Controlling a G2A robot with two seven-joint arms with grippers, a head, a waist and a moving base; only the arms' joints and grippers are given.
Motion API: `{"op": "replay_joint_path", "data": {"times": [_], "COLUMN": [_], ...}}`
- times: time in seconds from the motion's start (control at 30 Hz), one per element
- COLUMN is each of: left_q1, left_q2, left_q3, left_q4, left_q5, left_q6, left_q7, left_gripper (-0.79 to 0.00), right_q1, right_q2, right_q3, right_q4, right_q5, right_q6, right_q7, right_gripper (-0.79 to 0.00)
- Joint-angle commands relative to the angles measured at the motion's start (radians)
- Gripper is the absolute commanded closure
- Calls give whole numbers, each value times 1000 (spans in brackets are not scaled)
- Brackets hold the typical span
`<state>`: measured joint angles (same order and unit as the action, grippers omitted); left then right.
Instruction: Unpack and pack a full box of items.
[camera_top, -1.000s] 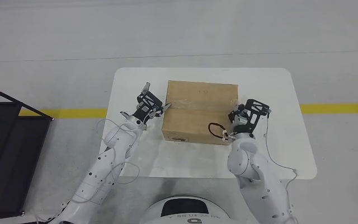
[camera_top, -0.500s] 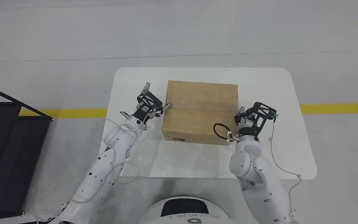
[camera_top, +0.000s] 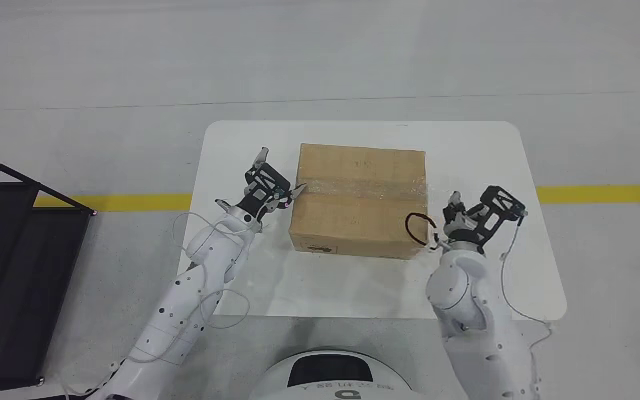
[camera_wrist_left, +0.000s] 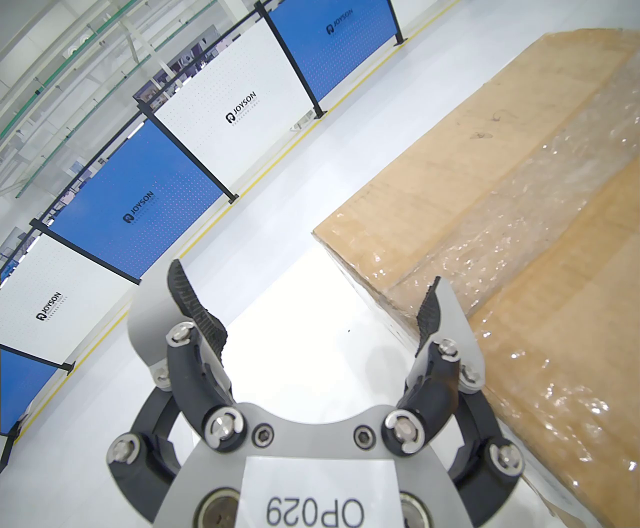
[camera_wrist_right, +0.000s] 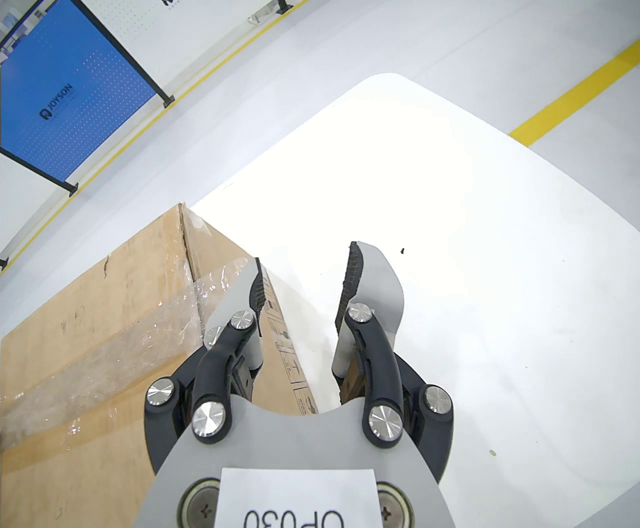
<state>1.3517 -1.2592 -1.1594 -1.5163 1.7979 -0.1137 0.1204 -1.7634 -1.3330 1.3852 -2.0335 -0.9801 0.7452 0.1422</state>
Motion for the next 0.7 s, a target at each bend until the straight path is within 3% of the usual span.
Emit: {"op": "replay_joint_path", "data": {"times": [0.0,0.3,0.33,0.47,0.57,0.67], "left_q1": [0,0,0,0,0,0], "left_q2": [0,0,0,0,0,0], "left_q3": [0,0,0,0,0,0], "left_q4": [0,0,0,0,0,0], "left_q5": [0,0,0,0,0,0], "left_q6": [0,0,0,0,0,0], "left_q7": [0,0,0,0,0,0], "left_gripper": [-785,-785,-785,-785,-785,-785], "right_q1": [-6,0,0,-37,-26,34], "right_q2": [0,-3,-10,-20,-19,-23], "right_q3": [1,10,43,76,38,-4], "right_q4": [-3,-22,-73,-156,-175,-154], "right_q5": [13,46,161,324,326,486], "right_q6": [-14,-16,-32,-174,-249,-317], "right_q7": [11,3,-28,-110,-63,75], "right_gripper": [-785,-785,-785,-785,-785,-785]}}
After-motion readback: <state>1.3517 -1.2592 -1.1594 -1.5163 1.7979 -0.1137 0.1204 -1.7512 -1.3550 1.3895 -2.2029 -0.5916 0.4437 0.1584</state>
